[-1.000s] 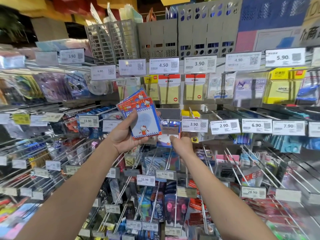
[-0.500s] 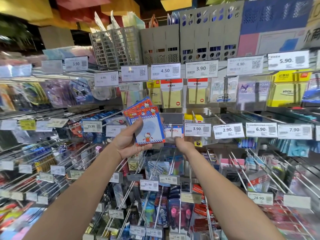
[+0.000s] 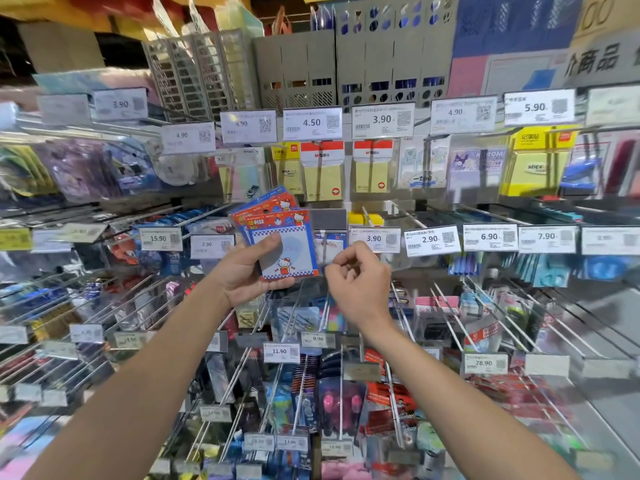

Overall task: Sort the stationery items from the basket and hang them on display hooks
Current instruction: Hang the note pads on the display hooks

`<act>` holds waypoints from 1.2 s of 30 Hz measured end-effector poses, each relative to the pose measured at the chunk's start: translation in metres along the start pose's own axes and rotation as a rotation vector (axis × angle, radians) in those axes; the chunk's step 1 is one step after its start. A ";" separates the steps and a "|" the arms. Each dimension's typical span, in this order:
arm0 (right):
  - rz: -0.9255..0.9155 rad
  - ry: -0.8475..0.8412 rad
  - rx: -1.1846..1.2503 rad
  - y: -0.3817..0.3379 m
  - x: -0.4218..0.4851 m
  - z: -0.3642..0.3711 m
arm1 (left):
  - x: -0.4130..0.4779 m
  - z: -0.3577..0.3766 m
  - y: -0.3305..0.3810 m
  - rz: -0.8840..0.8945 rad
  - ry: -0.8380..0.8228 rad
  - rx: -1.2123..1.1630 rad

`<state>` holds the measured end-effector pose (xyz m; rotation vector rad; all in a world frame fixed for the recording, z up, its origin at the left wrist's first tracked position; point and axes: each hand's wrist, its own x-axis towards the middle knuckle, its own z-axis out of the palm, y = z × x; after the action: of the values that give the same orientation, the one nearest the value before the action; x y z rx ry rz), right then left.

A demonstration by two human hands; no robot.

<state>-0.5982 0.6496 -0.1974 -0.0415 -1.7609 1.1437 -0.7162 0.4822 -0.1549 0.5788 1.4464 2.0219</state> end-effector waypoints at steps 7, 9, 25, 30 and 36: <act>-0.007 -0.212 -0.099 -0.031 0.013 0.007 | -0.001 0.005 -0.009 0.003 0.036 0.033; -0.033 -0.204 -0.095 -0.034 0.012 0.009 | -0.004 0.009 -0.011 0.019 0.018 0.069; 0.162 -0.113 0.110 -0.023 -0.005 -0.005 | -0.024 0.015 -0.024 -0.126 0.013 0.022; 0.212 -0.203 0.163 -0.017 -0.004 -0.015 | -0.025 0.014 -0.029 -0.123 0.033 0.061; 0.247 -0.263 0.212 -0.020 -0.003 -0.025 | -0.026 0.021 -0.031 -0.128 0.054 0.176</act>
<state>-0.5690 0.6542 -0.1834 0.0210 -1.8898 1.5703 -0.6768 0.4868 -0.1781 0.4935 1.6616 1.8368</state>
